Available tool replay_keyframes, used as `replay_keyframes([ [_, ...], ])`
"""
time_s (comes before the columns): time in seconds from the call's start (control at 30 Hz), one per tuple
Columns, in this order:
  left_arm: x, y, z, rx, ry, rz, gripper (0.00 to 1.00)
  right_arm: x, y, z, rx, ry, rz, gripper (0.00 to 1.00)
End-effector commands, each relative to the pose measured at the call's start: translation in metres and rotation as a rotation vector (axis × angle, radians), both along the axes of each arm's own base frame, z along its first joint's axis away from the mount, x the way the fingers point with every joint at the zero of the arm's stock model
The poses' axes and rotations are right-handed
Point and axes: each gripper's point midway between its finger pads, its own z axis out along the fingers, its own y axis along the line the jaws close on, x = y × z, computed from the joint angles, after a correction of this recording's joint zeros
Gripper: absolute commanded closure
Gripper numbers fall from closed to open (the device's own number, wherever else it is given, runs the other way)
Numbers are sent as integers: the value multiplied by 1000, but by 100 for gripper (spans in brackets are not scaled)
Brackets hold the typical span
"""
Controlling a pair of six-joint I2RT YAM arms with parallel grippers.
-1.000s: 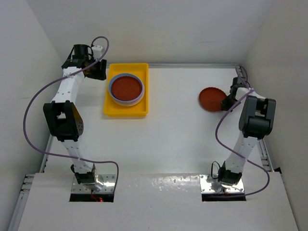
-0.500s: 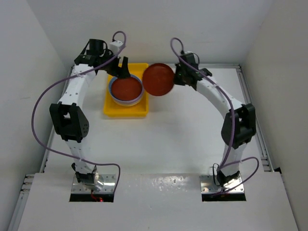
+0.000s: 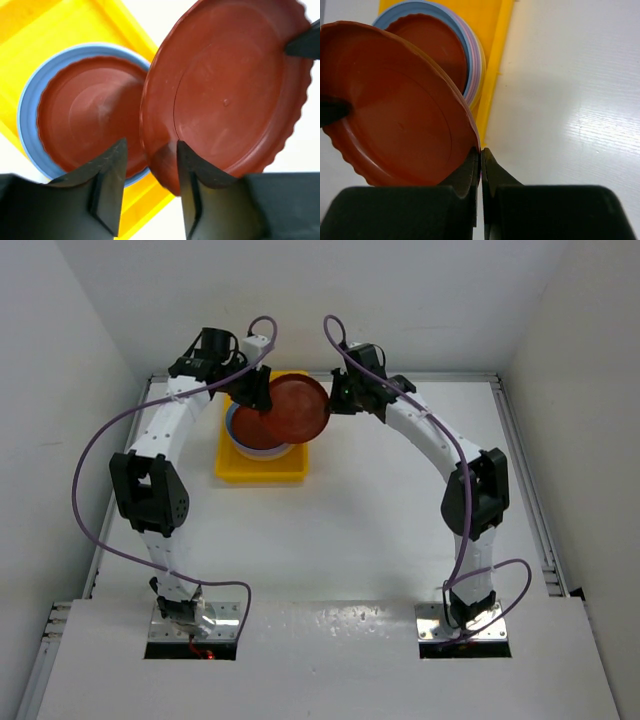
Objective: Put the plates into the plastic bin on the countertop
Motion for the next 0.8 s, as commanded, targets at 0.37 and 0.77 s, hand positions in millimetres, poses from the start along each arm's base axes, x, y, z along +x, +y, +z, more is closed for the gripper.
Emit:
replay_keyframes([
  [0.37, 12, 24, -20, 56, 24, 112, 100, -5, 21, 27, 123, -42, 50, 67],
  [0.77, 59, 89, -40, 134, 30, 353, 100, -12, 3, 17, 41, -38, 22, 33],
])
